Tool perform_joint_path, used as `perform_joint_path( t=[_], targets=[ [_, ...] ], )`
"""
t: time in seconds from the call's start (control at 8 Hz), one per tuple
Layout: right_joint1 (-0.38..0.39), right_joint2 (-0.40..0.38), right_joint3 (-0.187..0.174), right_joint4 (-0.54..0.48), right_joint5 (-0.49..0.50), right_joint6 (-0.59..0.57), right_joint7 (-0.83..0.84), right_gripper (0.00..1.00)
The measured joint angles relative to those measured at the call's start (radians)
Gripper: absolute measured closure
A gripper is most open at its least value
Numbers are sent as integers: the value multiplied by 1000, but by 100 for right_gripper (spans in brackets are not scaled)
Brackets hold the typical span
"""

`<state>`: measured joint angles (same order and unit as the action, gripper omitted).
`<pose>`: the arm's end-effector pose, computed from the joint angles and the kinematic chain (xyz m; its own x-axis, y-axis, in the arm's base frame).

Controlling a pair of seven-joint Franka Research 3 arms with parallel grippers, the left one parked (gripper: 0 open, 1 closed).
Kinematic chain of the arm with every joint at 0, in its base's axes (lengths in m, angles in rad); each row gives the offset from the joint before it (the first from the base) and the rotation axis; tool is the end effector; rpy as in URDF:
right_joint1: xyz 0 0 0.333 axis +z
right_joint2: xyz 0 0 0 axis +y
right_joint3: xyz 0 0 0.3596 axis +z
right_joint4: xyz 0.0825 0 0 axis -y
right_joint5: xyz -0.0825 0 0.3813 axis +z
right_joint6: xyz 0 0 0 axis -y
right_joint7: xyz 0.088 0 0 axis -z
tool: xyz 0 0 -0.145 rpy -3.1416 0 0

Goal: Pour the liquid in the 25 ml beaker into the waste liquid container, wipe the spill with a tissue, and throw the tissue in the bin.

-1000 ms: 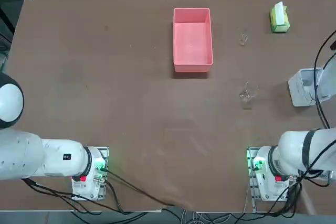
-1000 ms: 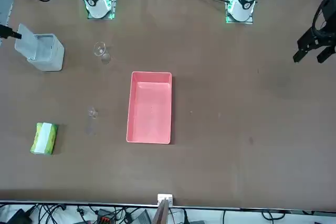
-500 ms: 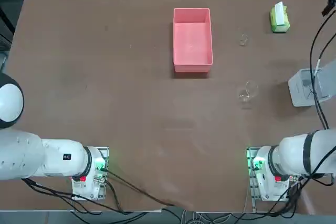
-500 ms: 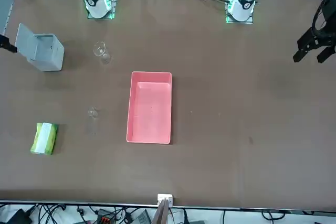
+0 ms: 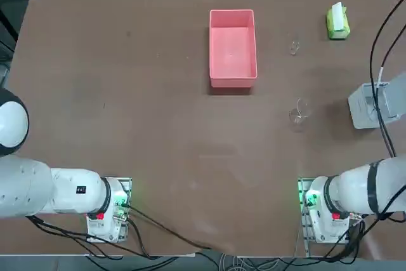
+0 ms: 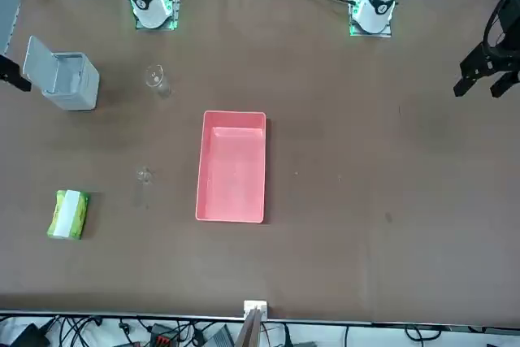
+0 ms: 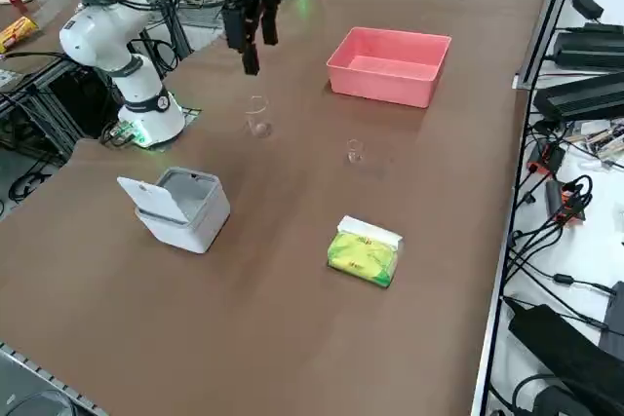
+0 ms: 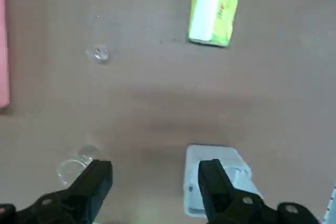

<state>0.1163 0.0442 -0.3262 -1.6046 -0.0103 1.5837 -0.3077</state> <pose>0.5508 -0.1149 0.5920 0.9930 0.0976 -0.0672 0.0981 -0.9952 0.0043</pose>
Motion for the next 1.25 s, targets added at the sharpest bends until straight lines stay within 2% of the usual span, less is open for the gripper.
perform_joint_path(
  t=[0.12, 0.25, 0.5, 0.62, 0.88, 1.25],
  targets=[
    [40, 0, 20, 10, 1, 0, 85, 0],
    [48, 1, 73, 25, 0, 0, 170, 0],
    [-14, 11, 198, 71, -2, -25, 231, 0],
    [-49, 32, 238, 104, -2, -68, 231, 0],
    [-72, 75, 247, 156, -2, -114, 229, 0],
    [-76, 89, 250, 170, -2, -119, 229, 0]
  ],
)
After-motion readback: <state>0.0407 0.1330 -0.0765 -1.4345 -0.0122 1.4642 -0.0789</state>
